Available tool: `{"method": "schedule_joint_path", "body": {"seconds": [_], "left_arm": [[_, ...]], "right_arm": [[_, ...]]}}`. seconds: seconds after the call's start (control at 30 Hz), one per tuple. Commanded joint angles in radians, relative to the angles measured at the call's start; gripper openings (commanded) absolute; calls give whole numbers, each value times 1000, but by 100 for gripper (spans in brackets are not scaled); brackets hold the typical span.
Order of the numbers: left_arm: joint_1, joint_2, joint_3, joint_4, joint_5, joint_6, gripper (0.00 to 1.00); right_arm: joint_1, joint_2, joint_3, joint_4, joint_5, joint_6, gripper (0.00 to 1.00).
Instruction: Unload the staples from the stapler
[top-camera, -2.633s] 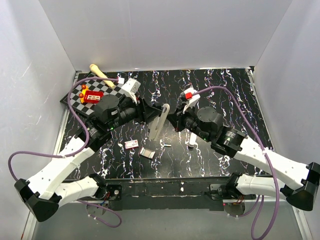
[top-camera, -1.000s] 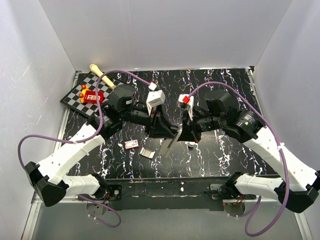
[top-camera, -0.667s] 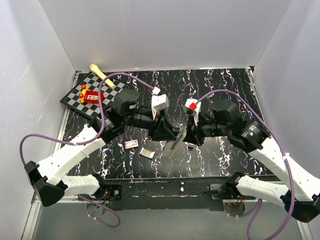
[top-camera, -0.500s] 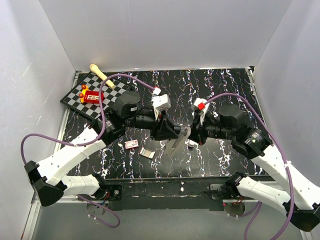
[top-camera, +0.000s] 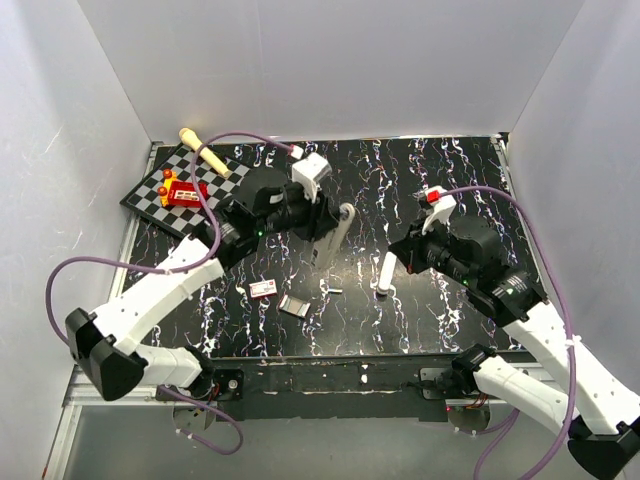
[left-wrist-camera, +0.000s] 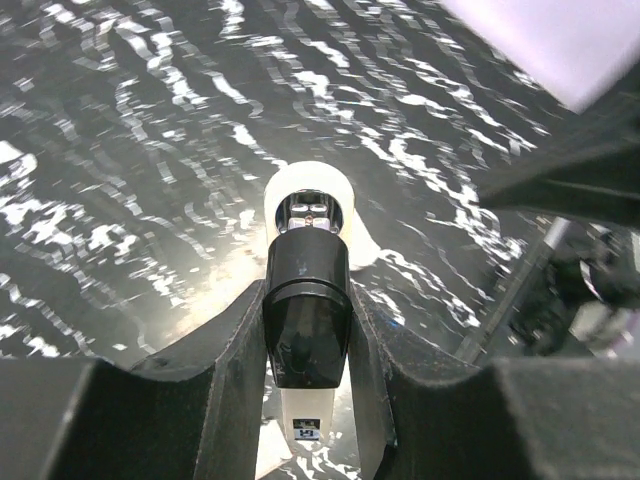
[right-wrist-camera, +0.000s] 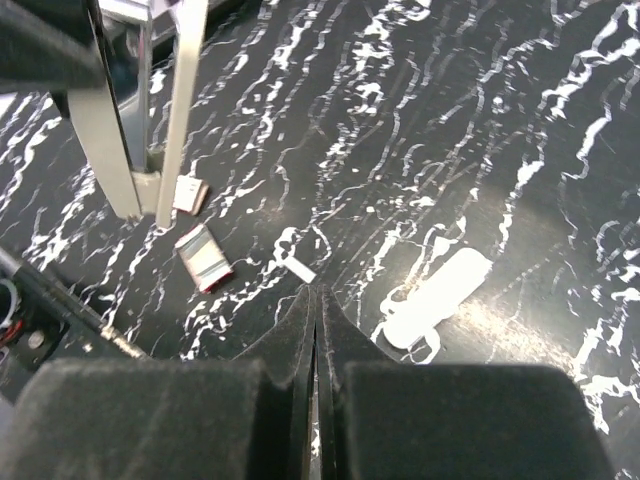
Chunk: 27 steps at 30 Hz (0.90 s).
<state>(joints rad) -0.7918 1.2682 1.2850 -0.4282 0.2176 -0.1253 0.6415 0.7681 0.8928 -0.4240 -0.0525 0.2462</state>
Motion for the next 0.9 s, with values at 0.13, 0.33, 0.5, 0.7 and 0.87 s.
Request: {"method": "schedule_joint_path", "body": {"seconds": [0.13, 0.33, 0.5, 0.7, 0.87], "left_arm": [[203, 137, 137, -47, -168, -86, 0], [284, 298, 243, -112, -204, -45, 0], [348, 460, 348, -158, -254, 19, 0], [404, 624, 447, -218, -251, 113, 0], [453, 733, 485, -234, -218, 151, 0]], "right_arm": [[-14, 79, -21, -32, 200, 160, 16], [-14, 143, -55, -25, 272, 228, 48], [-14, 224, -57, -22, 310, 260, 60], [-14, 266, -77, 20, 303, 269, 61], [-14, 292, -91, 50, 266, 258, 64]]}}
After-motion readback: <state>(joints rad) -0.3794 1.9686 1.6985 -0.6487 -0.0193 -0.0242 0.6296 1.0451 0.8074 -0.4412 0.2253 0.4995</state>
